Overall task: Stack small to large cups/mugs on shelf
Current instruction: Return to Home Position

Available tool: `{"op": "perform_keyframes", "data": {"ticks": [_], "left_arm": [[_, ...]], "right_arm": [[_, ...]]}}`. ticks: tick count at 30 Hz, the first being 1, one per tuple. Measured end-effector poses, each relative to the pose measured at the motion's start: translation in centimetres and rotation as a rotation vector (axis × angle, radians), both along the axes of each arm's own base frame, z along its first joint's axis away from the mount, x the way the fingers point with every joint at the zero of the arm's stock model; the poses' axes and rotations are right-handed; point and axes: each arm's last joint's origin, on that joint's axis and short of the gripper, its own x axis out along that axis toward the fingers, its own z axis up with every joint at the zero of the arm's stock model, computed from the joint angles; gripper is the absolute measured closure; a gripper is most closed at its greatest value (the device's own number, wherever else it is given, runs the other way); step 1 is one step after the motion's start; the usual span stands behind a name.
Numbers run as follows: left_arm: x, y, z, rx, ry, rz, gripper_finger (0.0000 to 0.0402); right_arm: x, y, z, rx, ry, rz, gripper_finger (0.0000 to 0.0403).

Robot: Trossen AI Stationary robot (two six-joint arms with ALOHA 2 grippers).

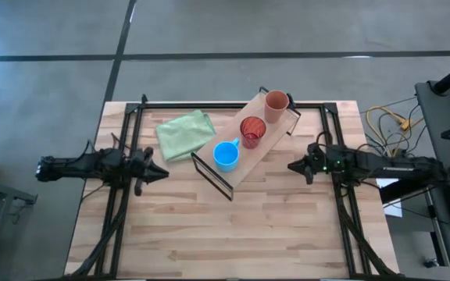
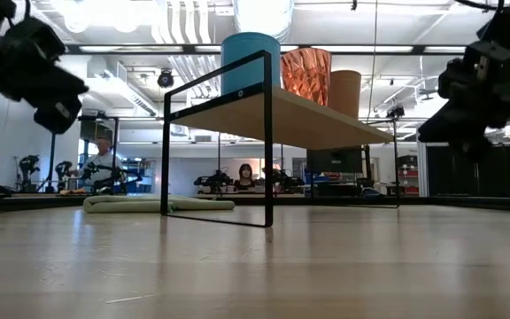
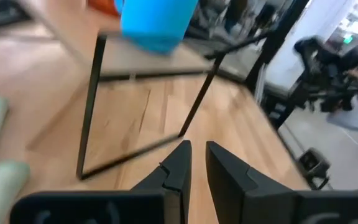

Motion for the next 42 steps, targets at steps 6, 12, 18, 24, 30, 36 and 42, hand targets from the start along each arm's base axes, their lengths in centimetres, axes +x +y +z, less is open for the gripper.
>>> {"op": "perform_keyframes", "data": {"ticks": [6,12,18,24,30,36,42], "left_arm": [[0.3,0.2,0.7,0.060,-0.104,0.066,0.0368],[1.1,0.2,-0.8,0.032,-0.211,0.098,0.0368],[1.2,0.3,-0.7,0.044,-0.257,0.105,0.0368],[1.2,0.4,-0.8,0.053,-0.251,0.157,0.0368],[1.2,0.4,-0.8,0.031,-0.254,0.162,0.0368],[1.2,0.4,-0.8,0.030,-0.255,0.163,0.0368],[1.2,0.4,-0.8,0.030,-0.254,0.163,0.0368]], "right_arm": [[-1.8,-0.4,3.0,-0.148,0.051,-0.167,0.0349],[-2.7,-0.5,3.9,-0.239,-0.162,-0.218,0.0349],[-2.2,-0.4,3.0,-0.245,-0.266,-0.172,0.0349],[-1.6,-0.4,1.7,-0.247,-0.333,-0.164,0.0349],[-1.4,-0.3,1.6,-0.276,-0.378,-0.131,0.0349],[-1.4,-0.3,1.6,-0.277,-0.387,-0.134,0.0349],[-1.4,-0.3,1.5,-0.291,-0.396,-0.133,0.0349]]}}
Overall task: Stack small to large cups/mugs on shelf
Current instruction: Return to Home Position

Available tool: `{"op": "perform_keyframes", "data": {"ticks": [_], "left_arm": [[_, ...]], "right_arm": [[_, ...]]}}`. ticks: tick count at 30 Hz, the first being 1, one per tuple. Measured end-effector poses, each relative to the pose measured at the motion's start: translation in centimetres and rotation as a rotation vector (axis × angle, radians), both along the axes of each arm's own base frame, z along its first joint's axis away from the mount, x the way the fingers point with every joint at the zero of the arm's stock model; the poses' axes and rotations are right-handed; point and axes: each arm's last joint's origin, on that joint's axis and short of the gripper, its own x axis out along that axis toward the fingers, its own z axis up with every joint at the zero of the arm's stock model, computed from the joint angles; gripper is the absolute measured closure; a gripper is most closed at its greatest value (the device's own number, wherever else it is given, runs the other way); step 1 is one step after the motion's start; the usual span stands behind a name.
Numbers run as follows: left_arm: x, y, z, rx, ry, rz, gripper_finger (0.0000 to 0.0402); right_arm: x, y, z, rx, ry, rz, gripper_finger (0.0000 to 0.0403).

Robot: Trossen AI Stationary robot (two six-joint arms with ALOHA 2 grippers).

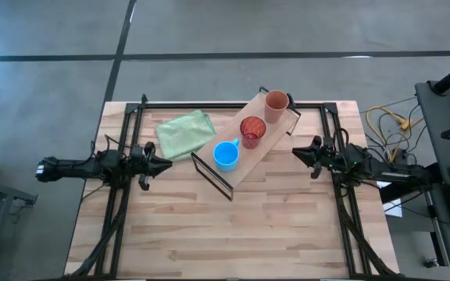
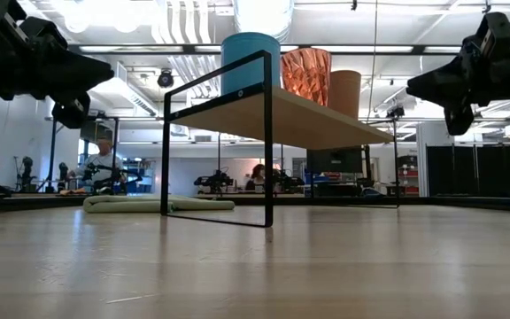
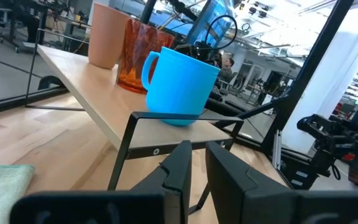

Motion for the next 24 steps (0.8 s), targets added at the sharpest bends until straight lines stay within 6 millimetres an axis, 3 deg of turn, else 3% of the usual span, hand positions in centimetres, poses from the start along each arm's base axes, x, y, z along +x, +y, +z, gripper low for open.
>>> {"op": "perform_keyframes", "data": {"ticks": [14,24], "left_arm": [[0.09,0.00,-0.23,0.001,0.024,0.000,0.0368],[0.09,0.00,-0.23,0.001,0.023,0.000,0.0368]], "right_arm": [[0.09,-0.04,-0.11,-0.058,0.030,-0.010,0.0349],[0.10,-0.01,-0.11,0.005,0.013,-0.001,0.0349]]}}
